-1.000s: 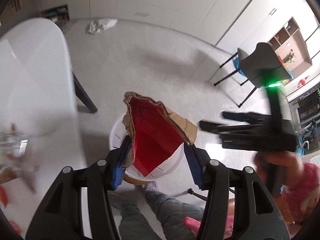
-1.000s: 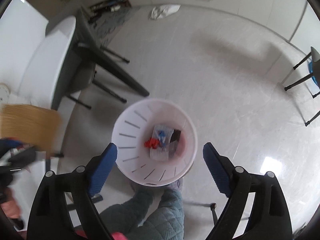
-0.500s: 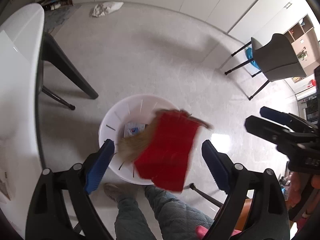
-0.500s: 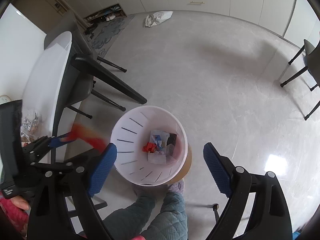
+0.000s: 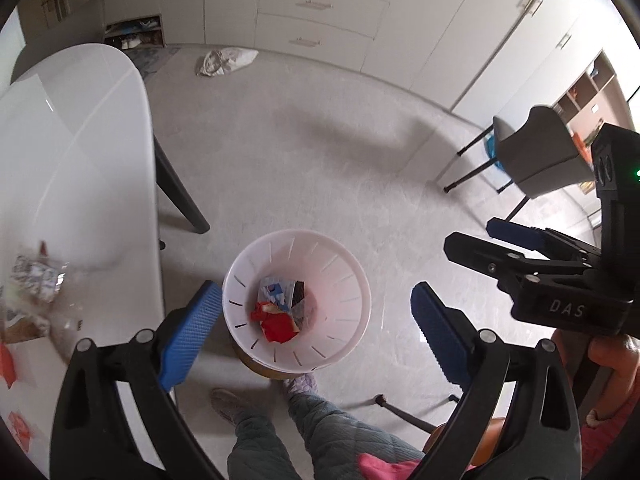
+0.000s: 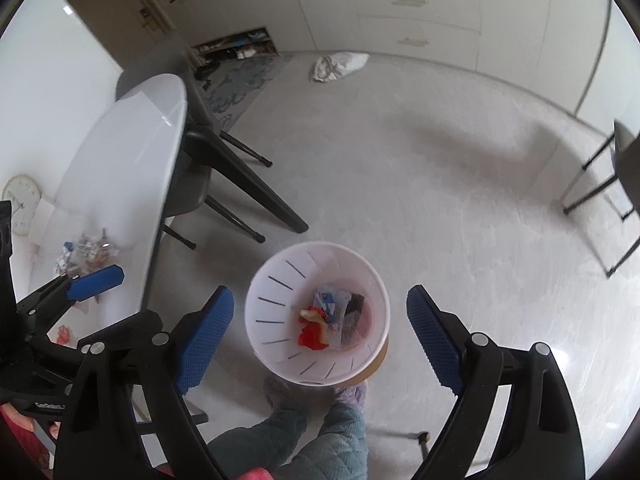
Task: Collect trash
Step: 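Return to the table and grasp the pink crumpled tissue with the left gripper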
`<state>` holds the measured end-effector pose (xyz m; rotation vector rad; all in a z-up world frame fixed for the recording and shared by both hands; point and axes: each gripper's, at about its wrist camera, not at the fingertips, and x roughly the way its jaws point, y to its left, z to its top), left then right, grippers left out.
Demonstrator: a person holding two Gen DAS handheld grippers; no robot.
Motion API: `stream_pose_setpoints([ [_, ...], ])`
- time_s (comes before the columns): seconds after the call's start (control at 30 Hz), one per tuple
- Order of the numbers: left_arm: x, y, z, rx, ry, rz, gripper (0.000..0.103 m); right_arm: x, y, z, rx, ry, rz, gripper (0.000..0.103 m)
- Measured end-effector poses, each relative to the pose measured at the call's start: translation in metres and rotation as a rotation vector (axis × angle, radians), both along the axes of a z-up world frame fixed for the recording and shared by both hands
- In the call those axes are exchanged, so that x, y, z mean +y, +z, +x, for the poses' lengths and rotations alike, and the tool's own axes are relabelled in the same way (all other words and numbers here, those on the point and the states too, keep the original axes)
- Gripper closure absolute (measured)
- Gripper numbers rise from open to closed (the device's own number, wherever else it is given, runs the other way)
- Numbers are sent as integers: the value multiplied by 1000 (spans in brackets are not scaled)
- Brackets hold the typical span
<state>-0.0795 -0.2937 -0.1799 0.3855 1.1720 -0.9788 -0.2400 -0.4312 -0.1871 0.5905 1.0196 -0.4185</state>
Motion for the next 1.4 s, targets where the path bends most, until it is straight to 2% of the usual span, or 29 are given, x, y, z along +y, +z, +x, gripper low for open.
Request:
stream_pose_setpoints([
  [0.13, 26, 33, 3, 3, 31, -80, 12, 27, 41, 13, -48, 87, -87, 15],
  [0.2, 51, 54, 6, -42, 71, -112, 12, 42, 60, 20, -83, 136, -128, 15],
  [0.27, 73, 69, 10, -79, 117, -126, 9, 59, 77, 29, -123, 188, -157, 10],
  [0.33, 109, 86, 19, -119, 209, -147, 8, 81, 94, 42, -169, 247, -173, 9],
  [0.57, 217, 100, 44, -201, 465, -101, 8, 151, 115, 93, -235, 441, -174, 9],
  [0.73, 290, 81, 64, -185, 639, -52, 8, 201, 116, 124, -247, 564, -146, 9],
  [0.83, 327, 54, 78, -161, 732, -17, 8, 225, 114, 134, -232, 611, -134, 9],
  [0.97, 361, 17, 92, -133, 801, 30, 10, 253, 110, 141, -210, 668, -135, 9],
  [1.03, 371, -2, 100, -104, 816, 49, 19, 262, 107, 145, -195, 684, -134, 9],
  [1.2, 375, -37, 113, -66, 805, 110, 27, 272, 98, 150, -162, 690, -131, 9],
  [1.3, 378, -56, 118, -32, 801, 139, 38, 275, 96, 154, -147, 690, -138, 9],
  [1.4, 378, -59, 119, -42, 791, 142, 46, 276, 94, 158, -137, 686, -133, 9],
])
